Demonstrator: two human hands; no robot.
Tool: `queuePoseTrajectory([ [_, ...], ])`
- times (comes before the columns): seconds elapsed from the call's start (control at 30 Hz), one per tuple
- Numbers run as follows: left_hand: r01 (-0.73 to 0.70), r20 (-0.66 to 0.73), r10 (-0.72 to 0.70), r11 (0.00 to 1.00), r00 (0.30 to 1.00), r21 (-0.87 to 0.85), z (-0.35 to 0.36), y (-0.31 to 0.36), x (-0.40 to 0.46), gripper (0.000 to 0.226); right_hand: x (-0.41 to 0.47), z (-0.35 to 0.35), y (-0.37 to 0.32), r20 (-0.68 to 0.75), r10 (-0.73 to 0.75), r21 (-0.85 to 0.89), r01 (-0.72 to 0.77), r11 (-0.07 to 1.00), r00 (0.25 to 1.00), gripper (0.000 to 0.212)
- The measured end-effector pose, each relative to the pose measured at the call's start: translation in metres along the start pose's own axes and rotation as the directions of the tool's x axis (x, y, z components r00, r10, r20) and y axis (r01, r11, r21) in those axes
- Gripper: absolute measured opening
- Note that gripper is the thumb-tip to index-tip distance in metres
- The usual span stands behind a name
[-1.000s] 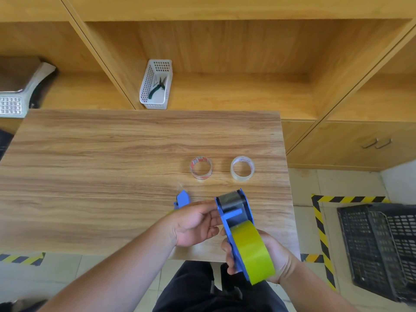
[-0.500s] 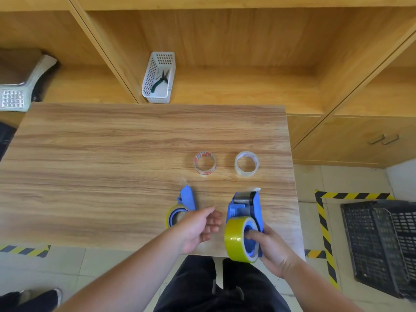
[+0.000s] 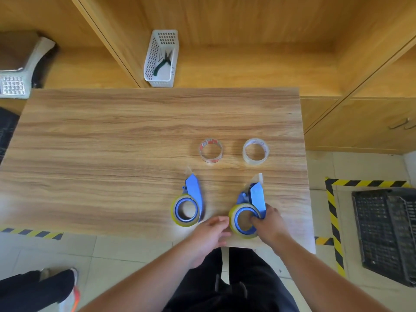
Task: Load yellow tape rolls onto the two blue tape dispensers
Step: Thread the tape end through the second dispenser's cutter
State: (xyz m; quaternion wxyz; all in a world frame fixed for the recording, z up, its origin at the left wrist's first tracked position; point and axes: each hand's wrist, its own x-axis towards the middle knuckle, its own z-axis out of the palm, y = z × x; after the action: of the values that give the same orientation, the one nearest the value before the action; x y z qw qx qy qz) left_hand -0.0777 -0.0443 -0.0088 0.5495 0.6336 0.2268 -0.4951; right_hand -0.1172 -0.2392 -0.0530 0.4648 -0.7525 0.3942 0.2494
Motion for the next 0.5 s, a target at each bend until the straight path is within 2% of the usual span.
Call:
queuePoseTrajectory([
  [0.13,0.01,0.005,-0.01,1.0,1.0,-0.004,-0.006,-0.006,0.005,0.026,0.008,0.01,-0.007,-0.01,0.001,-0.141,-0.002,0.99,1.0,0.03],
  [0.37,0.067,-0.003,-0.067,0.997,0.998,-0.041,-0.011,-0.007,0.016,0.031,0.019,0.018,-0.012,-0.004,-0.023,-0.203,0.022,0.979,1.0,0.037],
  [0.5,0.099,-0.011,-0.101,0.992,0.995,-0.079,-0.013,-0.006,0.019,0.026,0.021,0.022,-0.013,-0.014,-0.038,-0.203,0.034,0.979,0.999,0.042],
])
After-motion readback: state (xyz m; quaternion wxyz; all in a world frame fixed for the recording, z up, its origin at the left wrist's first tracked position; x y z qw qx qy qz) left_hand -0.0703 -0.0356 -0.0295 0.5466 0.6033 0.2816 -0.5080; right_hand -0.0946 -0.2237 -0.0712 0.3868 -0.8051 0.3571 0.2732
